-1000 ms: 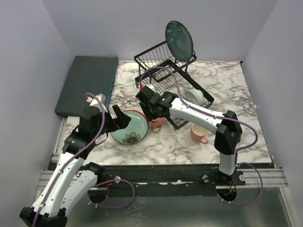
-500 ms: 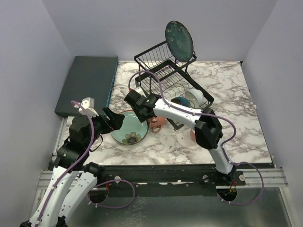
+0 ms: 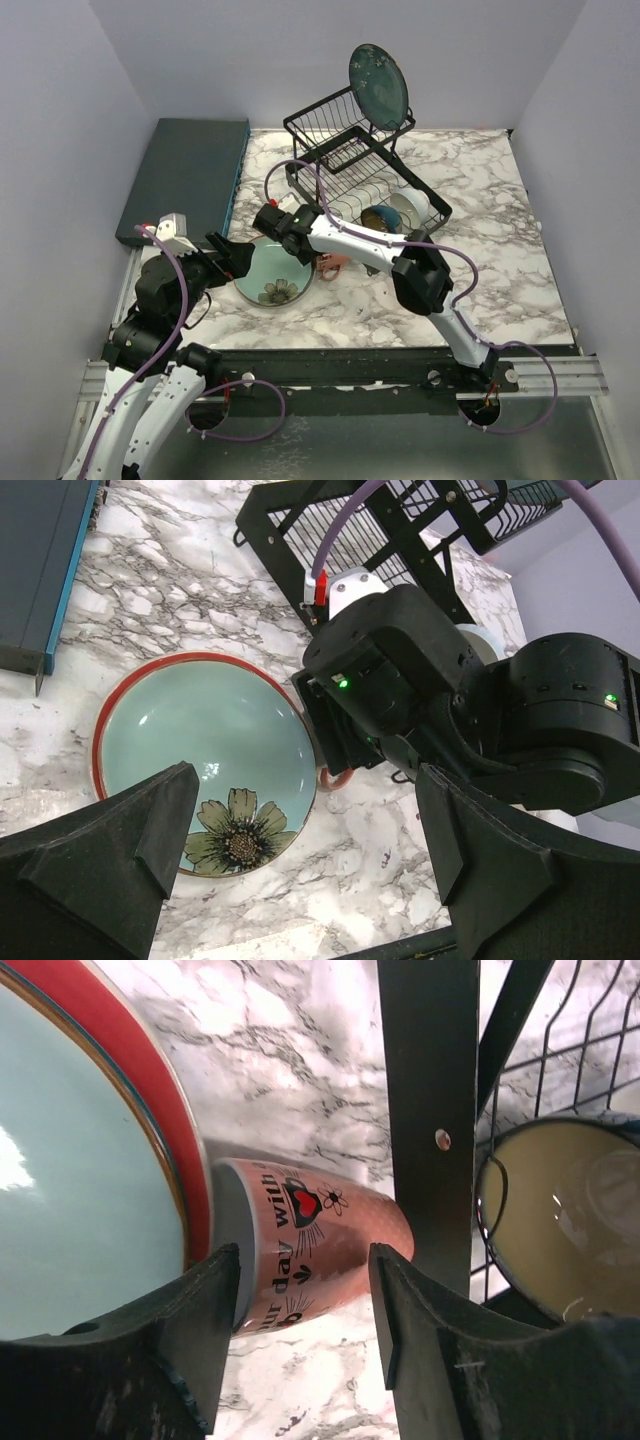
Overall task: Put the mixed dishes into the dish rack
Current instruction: Move the cup to the corner of the board.
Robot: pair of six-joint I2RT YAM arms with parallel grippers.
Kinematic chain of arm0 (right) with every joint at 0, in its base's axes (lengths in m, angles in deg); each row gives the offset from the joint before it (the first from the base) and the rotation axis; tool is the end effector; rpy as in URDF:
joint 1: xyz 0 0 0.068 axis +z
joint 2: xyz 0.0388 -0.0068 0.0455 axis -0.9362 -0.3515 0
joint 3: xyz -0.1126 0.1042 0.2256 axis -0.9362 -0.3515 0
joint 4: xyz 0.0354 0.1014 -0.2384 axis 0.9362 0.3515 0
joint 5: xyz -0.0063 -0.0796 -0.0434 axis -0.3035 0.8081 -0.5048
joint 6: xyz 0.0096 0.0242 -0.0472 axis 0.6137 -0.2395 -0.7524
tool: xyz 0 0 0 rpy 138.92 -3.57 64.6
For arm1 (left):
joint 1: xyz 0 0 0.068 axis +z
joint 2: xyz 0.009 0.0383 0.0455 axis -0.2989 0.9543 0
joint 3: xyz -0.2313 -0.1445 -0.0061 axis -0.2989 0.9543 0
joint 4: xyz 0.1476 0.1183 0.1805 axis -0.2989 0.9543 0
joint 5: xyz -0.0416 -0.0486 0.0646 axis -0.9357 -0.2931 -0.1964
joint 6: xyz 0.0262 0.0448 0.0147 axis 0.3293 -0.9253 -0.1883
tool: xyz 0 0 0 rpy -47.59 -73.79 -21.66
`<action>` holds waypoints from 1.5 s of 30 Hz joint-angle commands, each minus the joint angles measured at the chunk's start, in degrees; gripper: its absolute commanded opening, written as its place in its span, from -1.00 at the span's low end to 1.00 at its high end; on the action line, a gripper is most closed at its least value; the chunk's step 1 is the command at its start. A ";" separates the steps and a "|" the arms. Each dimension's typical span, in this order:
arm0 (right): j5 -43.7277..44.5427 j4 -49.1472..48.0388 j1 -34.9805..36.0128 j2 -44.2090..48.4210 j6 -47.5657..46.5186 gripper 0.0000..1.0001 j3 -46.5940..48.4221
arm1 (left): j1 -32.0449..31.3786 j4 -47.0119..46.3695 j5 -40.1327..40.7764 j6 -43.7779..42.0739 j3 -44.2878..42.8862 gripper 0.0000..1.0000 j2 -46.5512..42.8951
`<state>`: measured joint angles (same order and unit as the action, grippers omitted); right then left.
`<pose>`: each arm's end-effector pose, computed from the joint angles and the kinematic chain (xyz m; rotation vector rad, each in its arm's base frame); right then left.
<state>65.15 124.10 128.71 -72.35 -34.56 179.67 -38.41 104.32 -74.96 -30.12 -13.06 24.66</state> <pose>0.2577 0.3932 0.2048 -0.7409 2.4219 -0.4317 0.0872 -0.0310 0.3318 -0.2974 1.8488 -0.6363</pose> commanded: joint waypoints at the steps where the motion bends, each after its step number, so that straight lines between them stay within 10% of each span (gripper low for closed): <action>1: 6.24 6.49 1.01 -1.50 2.81 0.15 1.63 | -0.08 0.48 1.22 0.33 0.11 0.98 -0.68; 23: 9.96 11.44 1.10 5.99 8.99 -0.99 -6.49 | -0.08 0.59 1.70 0.42 0.15 0.98 0.01; 45: -14.11 -0.13 1.15 42.04 14.09 -0.99 -40.02 | -0.08 0.54 1.39 0.51 0.15 0.98 1.70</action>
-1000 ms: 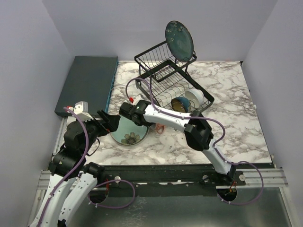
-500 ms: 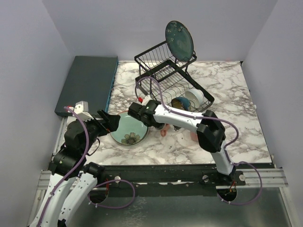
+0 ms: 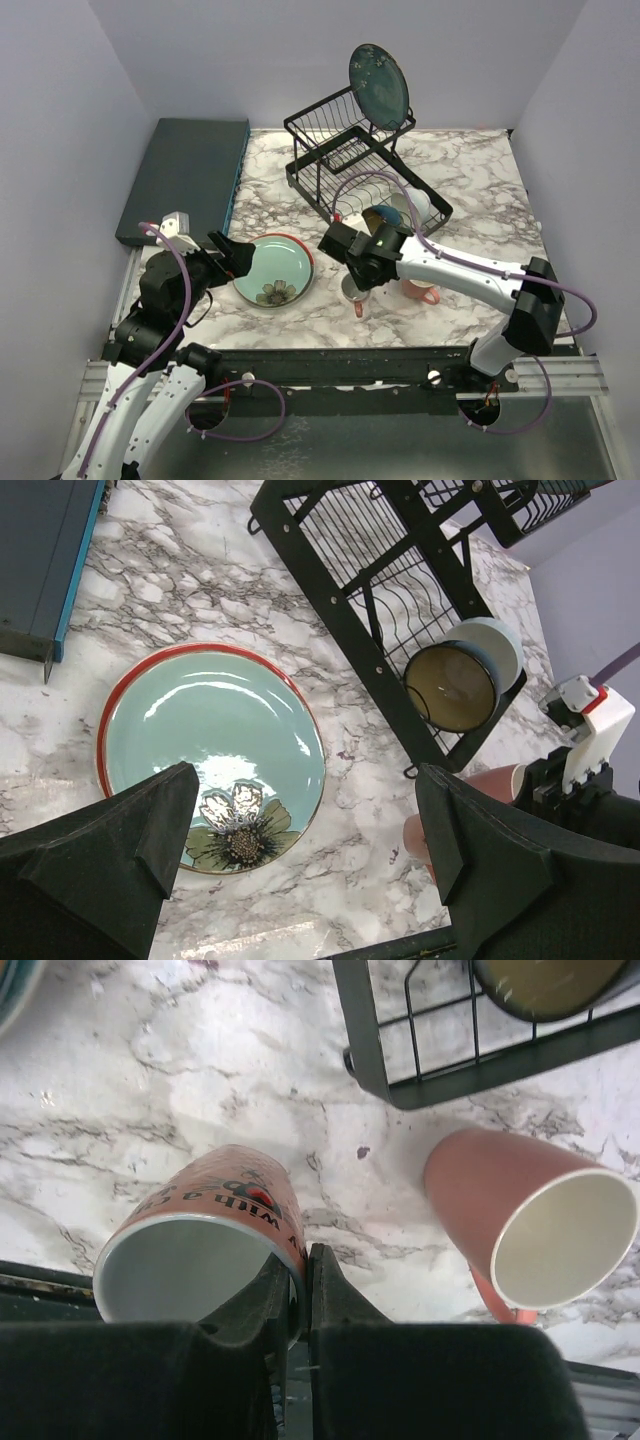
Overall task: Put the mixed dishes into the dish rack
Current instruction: Move the cup to the corner of the board.
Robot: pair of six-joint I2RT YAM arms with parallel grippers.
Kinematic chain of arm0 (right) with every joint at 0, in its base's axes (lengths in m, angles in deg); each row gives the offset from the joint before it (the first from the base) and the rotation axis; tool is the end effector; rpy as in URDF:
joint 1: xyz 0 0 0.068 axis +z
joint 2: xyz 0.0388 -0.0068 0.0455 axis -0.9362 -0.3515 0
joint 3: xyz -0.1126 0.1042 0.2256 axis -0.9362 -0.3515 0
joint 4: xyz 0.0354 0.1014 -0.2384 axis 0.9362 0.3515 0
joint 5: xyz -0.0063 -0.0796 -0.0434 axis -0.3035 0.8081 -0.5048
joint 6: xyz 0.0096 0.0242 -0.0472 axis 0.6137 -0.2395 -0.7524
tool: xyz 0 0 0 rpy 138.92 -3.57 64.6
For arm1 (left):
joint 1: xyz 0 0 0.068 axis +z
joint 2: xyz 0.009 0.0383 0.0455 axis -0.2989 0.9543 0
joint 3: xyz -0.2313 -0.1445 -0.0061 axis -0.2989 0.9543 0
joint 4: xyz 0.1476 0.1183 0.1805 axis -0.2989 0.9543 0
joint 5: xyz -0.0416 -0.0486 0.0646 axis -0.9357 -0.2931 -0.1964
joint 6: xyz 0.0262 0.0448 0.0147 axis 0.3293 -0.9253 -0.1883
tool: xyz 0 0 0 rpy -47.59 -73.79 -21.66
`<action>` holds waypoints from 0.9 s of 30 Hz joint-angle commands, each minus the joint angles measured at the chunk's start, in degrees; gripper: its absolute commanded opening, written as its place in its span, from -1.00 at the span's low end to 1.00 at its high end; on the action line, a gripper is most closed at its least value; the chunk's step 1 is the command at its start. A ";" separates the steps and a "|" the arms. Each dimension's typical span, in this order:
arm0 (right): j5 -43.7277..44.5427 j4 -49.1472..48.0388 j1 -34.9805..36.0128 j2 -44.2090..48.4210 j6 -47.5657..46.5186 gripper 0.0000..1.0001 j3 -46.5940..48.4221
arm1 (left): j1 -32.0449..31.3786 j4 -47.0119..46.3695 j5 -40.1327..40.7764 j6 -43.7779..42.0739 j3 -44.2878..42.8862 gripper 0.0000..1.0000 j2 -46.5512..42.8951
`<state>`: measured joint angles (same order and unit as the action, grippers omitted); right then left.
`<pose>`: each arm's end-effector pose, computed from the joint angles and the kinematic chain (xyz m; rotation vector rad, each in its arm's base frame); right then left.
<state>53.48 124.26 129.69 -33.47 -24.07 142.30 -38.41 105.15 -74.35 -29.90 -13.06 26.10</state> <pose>0.1661 0.2618 0.2733 -0.5915 2.5927 -0.1466 0.0920 -0.0324 0.3284 -0.3125 1.8848 -0.6141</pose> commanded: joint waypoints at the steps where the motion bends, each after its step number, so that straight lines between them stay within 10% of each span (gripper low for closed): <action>1: -3.03 0.16 0.11 3.73 4.38 -1.00 -3.73 | -0.08 -0.26 0.70 0.27 0.15 0.98 0.31; 27: -5.61 -3.41 -8.85 20.10 14.82 -0.99 -22.95 | -0.08 -0.24 0.17 0.12 0.15 0.98 1.07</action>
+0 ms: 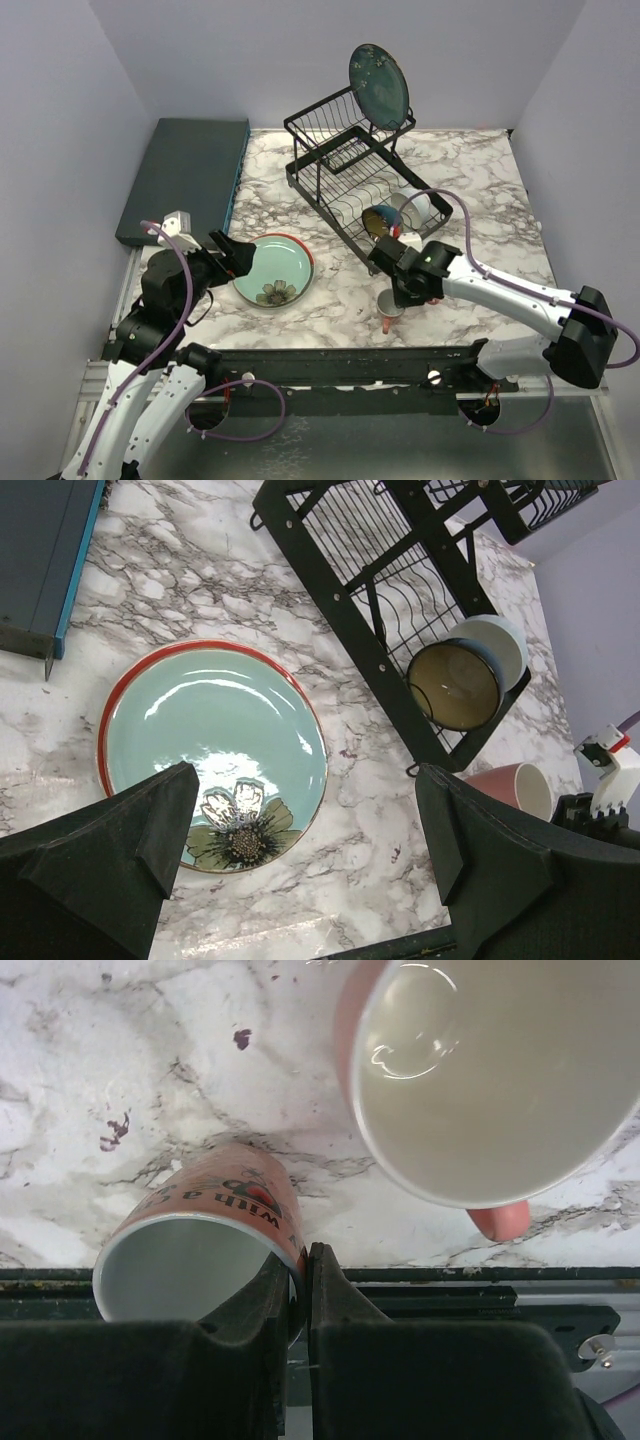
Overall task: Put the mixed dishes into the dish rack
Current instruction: Move the cup to the corner of the board.
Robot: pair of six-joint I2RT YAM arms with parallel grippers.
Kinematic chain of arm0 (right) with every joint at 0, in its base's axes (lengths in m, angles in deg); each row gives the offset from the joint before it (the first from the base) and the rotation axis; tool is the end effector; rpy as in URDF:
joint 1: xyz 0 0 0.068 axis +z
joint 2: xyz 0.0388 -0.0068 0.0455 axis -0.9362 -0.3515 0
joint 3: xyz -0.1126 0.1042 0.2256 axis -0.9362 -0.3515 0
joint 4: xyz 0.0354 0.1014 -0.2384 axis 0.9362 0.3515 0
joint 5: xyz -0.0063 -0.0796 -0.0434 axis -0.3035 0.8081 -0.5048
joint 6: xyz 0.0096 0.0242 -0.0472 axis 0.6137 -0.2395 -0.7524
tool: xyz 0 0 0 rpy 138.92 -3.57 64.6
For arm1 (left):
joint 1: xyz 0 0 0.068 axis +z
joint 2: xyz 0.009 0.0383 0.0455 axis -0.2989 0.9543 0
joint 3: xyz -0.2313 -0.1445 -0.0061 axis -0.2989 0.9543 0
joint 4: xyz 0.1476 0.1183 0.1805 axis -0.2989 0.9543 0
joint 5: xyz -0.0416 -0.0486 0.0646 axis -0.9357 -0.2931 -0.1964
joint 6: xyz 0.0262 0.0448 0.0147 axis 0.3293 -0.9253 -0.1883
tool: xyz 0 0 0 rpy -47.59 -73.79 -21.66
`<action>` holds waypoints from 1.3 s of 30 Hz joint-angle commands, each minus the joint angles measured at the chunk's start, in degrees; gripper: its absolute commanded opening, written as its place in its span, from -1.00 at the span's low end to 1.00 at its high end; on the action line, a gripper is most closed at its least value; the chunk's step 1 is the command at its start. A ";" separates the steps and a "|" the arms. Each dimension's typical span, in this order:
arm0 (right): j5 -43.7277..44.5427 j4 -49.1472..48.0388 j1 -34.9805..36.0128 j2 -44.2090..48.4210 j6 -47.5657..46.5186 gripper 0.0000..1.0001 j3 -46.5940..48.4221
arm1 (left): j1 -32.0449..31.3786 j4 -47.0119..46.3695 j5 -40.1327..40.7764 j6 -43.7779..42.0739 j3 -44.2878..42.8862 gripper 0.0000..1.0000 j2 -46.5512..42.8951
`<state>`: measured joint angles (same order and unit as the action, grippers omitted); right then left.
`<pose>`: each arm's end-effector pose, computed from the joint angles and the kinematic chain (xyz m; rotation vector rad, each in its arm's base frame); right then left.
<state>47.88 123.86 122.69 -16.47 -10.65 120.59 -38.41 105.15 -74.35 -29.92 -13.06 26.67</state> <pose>0.1427 0.1725 0.2410 -0.1635 2.7717 -0.1026 0.0940 -0.0332 0.3276 -0.3131 1.8946 -0.6100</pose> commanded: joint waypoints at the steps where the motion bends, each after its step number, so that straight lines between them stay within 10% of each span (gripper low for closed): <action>1: -0.06 -3.30 -2.31 3.38 1.31 -0.99 -1.80 | -0.08 -0.26 0.25 0.14 0.15 0.98 0.51; 22: -0.84 -6.64 -3.88 6.34 0.56 -0.32 -5.89 | -0.08 -0.26 -0.10 0.23 0.15 0.98 3.93; 39: -0.77 -9.05 -3.88 6.00 -9.87 -0.20 6.85 | -0.08 0.48 -0.27 0.78 -0.57 0.98 10.61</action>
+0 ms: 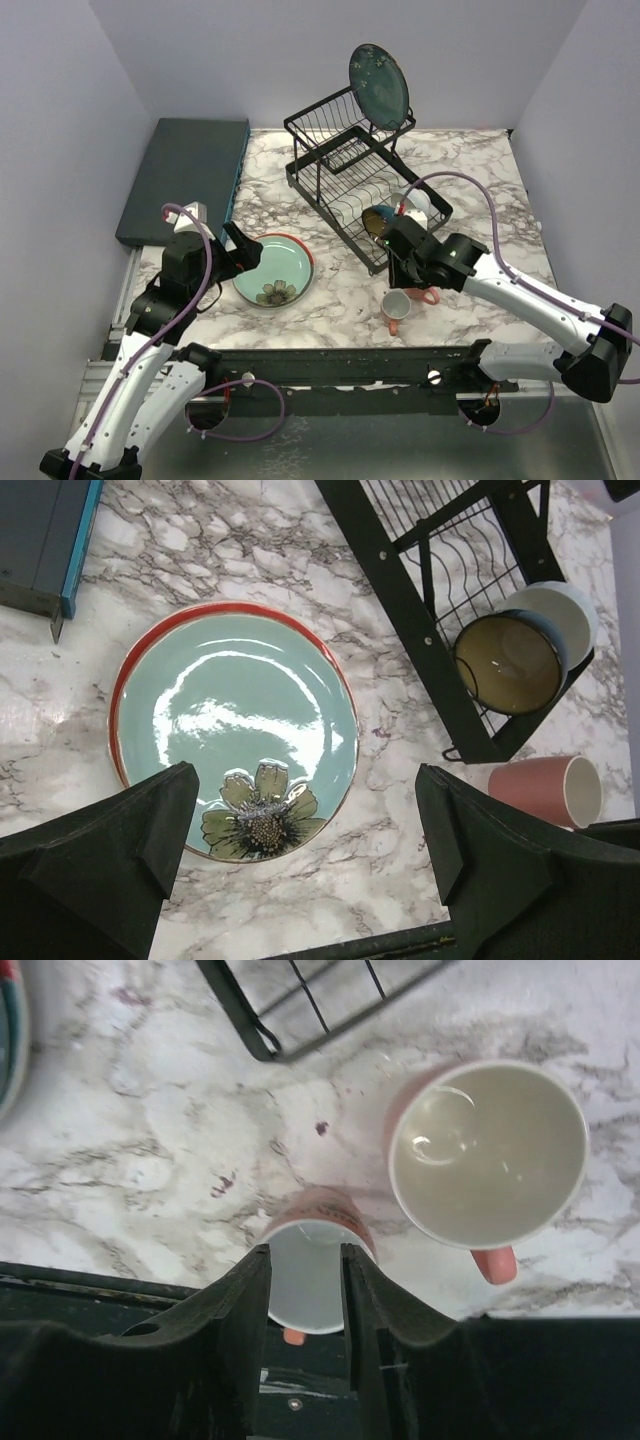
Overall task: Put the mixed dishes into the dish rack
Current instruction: Move the cup to the corner of the board, then pick up the plate at the center of the board.
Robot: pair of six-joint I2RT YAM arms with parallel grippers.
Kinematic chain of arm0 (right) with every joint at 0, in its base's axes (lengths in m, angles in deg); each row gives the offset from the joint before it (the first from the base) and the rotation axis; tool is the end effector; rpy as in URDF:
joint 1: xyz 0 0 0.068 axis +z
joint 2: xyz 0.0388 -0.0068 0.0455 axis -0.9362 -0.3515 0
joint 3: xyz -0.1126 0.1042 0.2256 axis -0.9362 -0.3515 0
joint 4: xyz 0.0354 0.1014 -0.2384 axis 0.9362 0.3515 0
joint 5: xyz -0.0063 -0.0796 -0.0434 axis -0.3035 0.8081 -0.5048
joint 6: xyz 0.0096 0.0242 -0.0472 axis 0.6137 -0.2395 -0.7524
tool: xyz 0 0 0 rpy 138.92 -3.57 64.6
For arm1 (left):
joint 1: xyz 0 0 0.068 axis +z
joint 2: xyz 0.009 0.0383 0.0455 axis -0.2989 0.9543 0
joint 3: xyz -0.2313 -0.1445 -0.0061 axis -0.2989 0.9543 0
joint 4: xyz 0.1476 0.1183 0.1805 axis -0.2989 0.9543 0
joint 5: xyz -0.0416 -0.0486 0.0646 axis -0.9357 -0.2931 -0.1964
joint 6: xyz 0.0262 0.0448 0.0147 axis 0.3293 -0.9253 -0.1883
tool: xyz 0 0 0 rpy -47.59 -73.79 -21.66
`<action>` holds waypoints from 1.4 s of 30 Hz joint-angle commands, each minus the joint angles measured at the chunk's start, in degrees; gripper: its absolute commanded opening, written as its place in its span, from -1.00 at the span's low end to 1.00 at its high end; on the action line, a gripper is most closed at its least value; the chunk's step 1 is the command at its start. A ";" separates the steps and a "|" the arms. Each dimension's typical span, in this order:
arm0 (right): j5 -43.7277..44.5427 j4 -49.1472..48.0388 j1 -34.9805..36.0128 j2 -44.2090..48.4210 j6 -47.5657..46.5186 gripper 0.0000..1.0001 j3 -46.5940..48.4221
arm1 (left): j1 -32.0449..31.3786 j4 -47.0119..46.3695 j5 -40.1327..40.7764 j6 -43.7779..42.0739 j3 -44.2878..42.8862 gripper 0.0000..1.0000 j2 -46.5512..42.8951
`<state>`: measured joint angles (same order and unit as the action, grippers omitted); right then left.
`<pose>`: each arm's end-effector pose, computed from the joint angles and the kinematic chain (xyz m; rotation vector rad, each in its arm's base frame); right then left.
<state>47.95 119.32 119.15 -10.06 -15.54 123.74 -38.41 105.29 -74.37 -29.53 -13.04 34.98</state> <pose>0.1514 0.1612 0.2819 -0.1306 2.6088 0.0995 0.1220 -0.0440 0.3135 -0.3349 2.0392 -0.5535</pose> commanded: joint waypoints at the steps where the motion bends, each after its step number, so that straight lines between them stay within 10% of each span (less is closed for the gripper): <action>1: -1.21 -5.67 -0.34 -0.92 -5.84 -0.19 4.50 | -0.08 0.71 -0.25 0.57 -0.85 0.98 3.06; 30: -16.73 -26.26 -0.34 -19.88 -15.91 -0.18 12.06 | -0.08 22.05 7.13 28.95 -1.13 0.17 13.16; 42: -19.90 -29.62 -0.34 -20.72 -16.35 -0.22 10.15 | -0.08 15.53 2.28 29.89 6.25 -0.06 16.71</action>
<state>31.05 91.84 118.94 -30.13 -31.00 134.47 -38.41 124.50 -69.96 -0.15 -9.35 51.26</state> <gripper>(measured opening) 0.396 0.504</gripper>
